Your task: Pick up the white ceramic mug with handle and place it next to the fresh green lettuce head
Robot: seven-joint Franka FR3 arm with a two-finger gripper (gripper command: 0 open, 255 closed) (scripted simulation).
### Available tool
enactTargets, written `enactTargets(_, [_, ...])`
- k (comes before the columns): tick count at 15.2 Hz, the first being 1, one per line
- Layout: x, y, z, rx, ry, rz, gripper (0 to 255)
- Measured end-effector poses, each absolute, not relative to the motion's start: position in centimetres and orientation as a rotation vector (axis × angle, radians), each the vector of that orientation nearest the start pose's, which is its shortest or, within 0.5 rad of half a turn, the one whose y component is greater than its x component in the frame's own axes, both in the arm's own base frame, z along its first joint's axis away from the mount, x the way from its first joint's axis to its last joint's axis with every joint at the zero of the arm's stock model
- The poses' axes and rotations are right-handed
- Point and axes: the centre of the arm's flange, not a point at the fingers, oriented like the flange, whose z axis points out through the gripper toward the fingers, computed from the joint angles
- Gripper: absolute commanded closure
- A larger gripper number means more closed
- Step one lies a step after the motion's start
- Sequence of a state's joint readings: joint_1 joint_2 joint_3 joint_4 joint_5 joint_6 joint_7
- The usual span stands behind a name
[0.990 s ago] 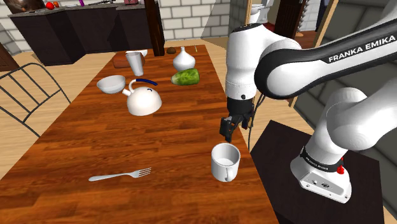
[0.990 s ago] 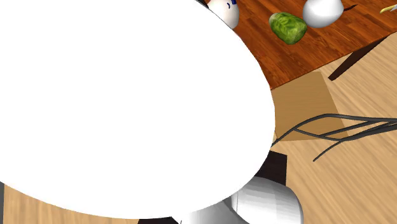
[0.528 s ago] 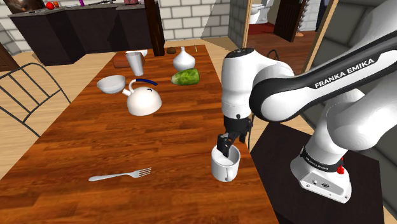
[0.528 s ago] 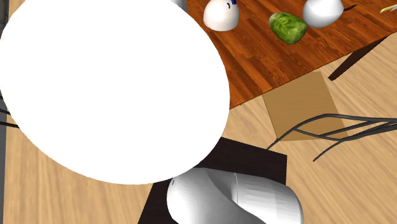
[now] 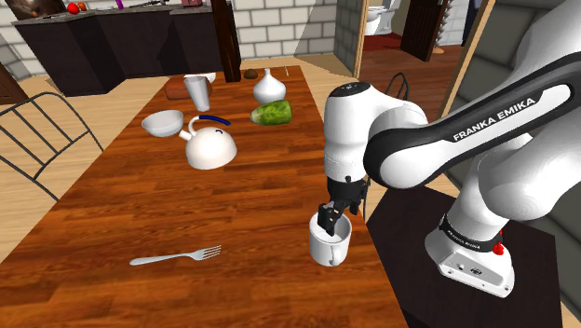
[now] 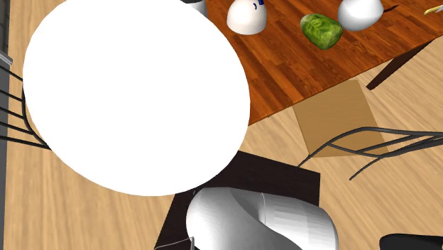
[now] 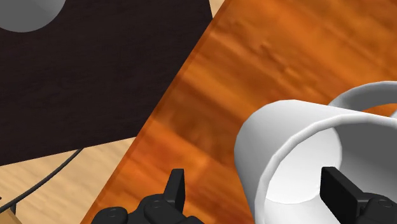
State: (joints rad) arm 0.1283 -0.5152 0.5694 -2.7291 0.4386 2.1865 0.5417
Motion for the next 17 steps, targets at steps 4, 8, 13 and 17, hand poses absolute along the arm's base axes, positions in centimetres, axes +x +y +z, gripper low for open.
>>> enactTargets(4, [27.9, 23.1, 34.7, -3.093, 0.287, 0.143, 255])
enactTargets(8, [27.9, 23.1, 34.7, -3.093, 0.287, 0.143, 255])
enactTargets(13, [27.9, 23.2, 35.0, -3.093, 0.287, 0.143, 255])
enactTargets(17, [28.0, 23.1, 37.0, -3.092, 0.287, 0.142, 255])
